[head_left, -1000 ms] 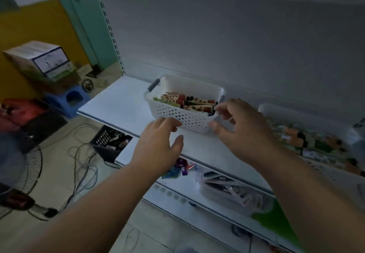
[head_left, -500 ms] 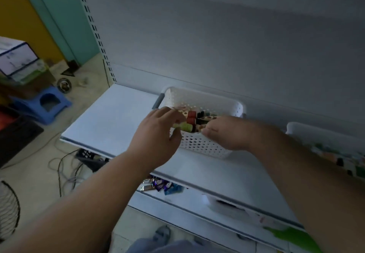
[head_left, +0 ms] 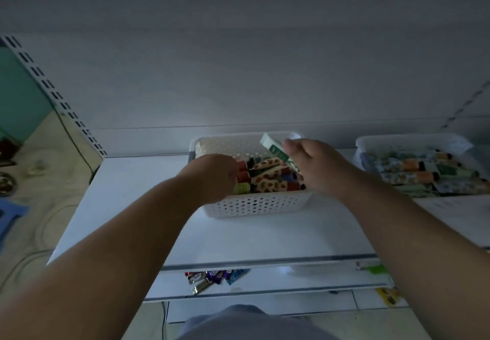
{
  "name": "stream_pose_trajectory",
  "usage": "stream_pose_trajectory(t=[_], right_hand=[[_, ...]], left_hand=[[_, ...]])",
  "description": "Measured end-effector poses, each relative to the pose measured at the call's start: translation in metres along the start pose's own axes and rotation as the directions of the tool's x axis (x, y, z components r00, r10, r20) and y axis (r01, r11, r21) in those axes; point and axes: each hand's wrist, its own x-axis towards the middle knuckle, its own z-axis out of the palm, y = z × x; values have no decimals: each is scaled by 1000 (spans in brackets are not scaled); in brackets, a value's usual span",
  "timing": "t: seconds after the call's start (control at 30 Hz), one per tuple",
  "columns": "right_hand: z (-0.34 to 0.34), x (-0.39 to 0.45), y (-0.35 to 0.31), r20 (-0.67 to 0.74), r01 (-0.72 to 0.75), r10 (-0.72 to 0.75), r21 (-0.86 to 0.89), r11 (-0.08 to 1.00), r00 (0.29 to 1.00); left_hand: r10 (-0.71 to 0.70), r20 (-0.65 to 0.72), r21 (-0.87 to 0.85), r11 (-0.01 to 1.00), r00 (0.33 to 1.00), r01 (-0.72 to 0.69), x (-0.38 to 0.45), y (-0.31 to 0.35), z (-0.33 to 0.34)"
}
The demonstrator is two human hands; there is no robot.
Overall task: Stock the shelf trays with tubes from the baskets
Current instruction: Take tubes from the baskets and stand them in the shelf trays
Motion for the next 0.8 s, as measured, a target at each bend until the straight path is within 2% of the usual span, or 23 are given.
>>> stream_pose_trajectory(t=[0.03,0.1,0.2,0.3,0.37,0.47,0.57,0.7,0.8], right_hand=[[-1,-3,0,-8,-75,77,154,985,997],[0,-11,0,58,-201,197,468,861,979],[6,-20,7,117,-235,213,679,696,970],[7,-25,8,159,-257,211,747,613,965],[6,-30,8,153,-230,180,778,584,972],[5,-41,7,58,-134,156,832,538,986],[-4,-54,13,-18,-81,201,876,475,980],[-34,-75,30,-115,-32,239,844,536,964],[-61,-98,48,-200,28,243,822,569,949]], left_hand=[[18,77,59,998,997,-23,7,0,-2],[67,159,123,988,985,-88,18,-2,-3],[112,169,180,973,979,-143,25,-5,-1],[90,116,102,990,989,-102,28,-12,3],[84,-19,-39,996,996,-85,24,-18,5],[169,-280,-209,950,945,-232,8,-14,5],[235,-454,-272,882,860,-385,-13,13,-7],[160,-518,-421,807,840,-414,-37,64,-12],[122,-573,-524,706,810,-477,-49,105,-2]])
